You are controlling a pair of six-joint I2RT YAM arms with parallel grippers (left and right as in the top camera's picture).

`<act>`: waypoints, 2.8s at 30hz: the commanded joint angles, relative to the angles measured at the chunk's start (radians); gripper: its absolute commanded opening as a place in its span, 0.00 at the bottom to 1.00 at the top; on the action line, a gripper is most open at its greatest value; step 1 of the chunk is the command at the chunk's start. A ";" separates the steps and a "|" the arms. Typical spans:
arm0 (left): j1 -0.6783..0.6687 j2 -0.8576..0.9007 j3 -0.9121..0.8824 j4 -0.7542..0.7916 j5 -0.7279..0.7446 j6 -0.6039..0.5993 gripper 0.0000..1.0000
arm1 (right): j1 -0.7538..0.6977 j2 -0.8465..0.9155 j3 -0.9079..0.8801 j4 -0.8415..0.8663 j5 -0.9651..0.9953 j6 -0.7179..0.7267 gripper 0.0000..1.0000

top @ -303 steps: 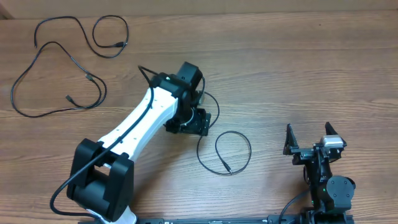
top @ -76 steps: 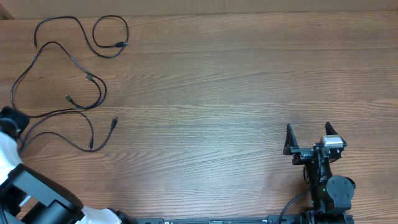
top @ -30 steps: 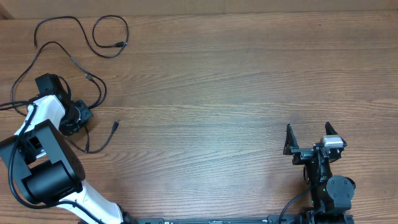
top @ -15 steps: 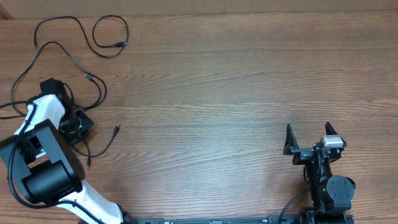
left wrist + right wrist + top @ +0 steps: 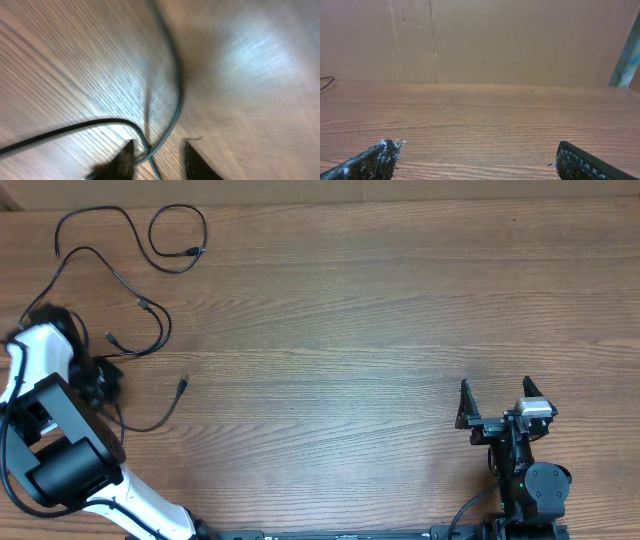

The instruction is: Untangle cables

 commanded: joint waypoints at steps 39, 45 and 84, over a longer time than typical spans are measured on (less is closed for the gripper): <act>0.526 -0.002 0.157 -0.085 0.097 -0.198 1.00 | 0.005 -0.007 -0.010 0.005 0.002 0.003 1.00; 0.546 -0.002 0.084 -0.005 0.135 -0.196 0.99 | 0.005 -0.007 -0.010 0.005 0.002 0.003 1.00; 0.469 -0.002 0.082 0.472 0.240 0.131 0.04 | 0.005 -0.007 -0.010 0.005 0.002 0.003 1.00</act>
